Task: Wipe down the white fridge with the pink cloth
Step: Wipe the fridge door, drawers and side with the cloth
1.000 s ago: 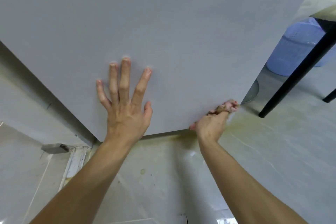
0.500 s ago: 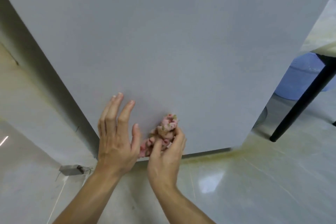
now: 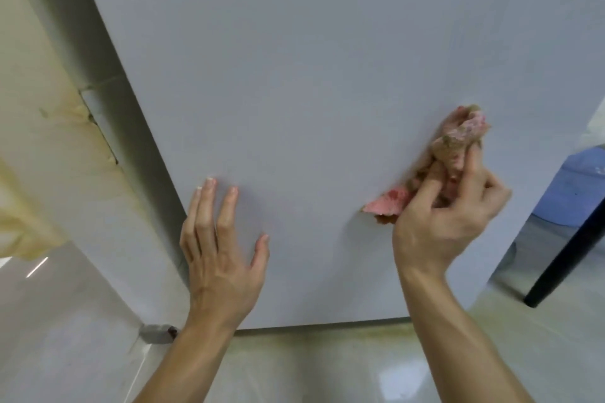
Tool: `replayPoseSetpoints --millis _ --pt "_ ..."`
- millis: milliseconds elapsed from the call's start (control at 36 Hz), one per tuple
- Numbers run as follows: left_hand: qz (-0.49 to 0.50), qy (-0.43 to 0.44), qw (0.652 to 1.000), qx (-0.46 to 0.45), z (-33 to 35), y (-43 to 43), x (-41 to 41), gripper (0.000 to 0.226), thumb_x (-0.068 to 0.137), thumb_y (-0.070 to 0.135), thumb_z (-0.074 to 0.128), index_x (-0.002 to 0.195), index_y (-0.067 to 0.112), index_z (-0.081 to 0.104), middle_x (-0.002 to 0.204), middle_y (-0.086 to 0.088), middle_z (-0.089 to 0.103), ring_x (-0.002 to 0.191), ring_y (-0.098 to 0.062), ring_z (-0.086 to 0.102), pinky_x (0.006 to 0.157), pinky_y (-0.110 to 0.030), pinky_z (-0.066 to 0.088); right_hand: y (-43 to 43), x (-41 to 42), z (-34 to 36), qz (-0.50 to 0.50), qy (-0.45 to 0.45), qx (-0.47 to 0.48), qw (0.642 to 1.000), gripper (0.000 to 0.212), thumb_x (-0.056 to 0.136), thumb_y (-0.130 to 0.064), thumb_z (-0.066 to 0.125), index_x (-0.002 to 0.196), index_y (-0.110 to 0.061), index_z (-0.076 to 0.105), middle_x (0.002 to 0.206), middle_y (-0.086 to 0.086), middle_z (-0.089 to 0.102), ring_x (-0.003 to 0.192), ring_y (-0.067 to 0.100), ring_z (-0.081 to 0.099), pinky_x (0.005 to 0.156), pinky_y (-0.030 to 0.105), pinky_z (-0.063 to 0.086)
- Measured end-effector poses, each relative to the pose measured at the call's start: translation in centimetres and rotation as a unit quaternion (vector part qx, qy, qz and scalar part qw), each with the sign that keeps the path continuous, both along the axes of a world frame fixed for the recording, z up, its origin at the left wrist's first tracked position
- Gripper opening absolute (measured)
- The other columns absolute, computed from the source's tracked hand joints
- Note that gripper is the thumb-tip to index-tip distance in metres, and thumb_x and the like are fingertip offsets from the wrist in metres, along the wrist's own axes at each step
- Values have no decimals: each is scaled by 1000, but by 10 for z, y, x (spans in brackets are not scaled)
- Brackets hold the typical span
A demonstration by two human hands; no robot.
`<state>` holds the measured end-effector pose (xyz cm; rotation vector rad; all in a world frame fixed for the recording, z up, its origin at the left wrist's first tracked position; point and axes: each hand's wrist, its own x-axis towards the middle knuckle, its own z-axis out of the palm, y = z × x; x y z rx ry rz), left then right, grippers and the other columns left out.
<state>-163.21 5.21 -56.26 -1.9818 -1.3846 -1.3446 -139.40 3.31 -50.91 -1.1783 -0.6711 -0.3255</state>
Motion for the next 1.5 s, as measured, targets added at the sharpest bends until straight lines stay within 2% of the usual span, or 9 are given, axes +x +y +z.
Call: replayPoseSetpoints --millis 56,194,472,667,972,1167,1306,1417,1500 --pt "-4 -1 1000 0 -2 0 -2 82 89 24 71 158 5 31 167 -18 23 158 -35 20 129 -49 20 4 -19 -14 12 -29 -9 999 48 97 -12 59 146 -17 59 118 16 48 102 35 59 89 47 58" --pt "-16 -6 1000 7 -6 -2 -4 80 81 2 58 157 -2 32 165 -23 29 157 -39 23 128 -52 20 2 -81 -58 119 -177 -65 975 51 92 -2 64 143 -13 61 125 8 47 100 24 57 94 16 47" --pt "-34 -15 999 -11 2 -10 -3 74 78 -2 56 151 -1 42 162 -23 31 153 -42 27 128 -52 19 -6 -68 -75 265 -399 -142 866 41 95 -9 62 133 -23 72 120 2 55 100 22 60 68 34 58" --pt "-179 -88 973 -115 21 -37 35 46 102 20 49 147 11 52 146 0 56 134 -16 52 113 -35 41 -28 -49 -41 319 -287 -184 884 43 103 -34 59 146 -31 59 113 -4 57 83 13 62 68 37 59" --pt "-342 -334 776 -411 79 -52 45 67 88 54 68 148 36 45 134 15 67 128 -9 64 101 -34 56 -37 -31 13 348 -290 -264 851 30 107 -48 39 98 -31 62 90 -10 49 69 11 54 61 38 50" --pt "-296 -329 717 -538 106 -65 32 82 82 47 83 152 46 39 144 17 60 127 3 61 96 -16 52 -62 -42 36 449 -174 -417 771 35 106 -51 33 93 -37 62 94 -11 45 78 10 55 76 36 49" --pt "-250 -244 695 -628 138 -81 14 104 69 74 83 150 72 19 151 25 38 142 1 47 118 -39 45 -93 -45 78 547 1 -521 655 36 113 -41 34 97 -38 66 103 -5 52 94 5 61 95 29 48" --pt "-219 -169 686 -672 186 -114 13 105 90 37 81 161 55 6 149 25 26 141 11 37 121 -27 39 -127 -49 123 555 120 -562 602 39 113 -43 35 107 -35 73 108 3 70 96 15 71 93 38 59" --pt "-213 -131 700 -669 222 -148 18 83 101 17 69 160 53 24 160 18 22 127 28 40 106 -8 43 -157 -53 167 525 174 -597 581 40 114 -35 38 104 -20 73 88 10 78 84 27 74 88 49 60"
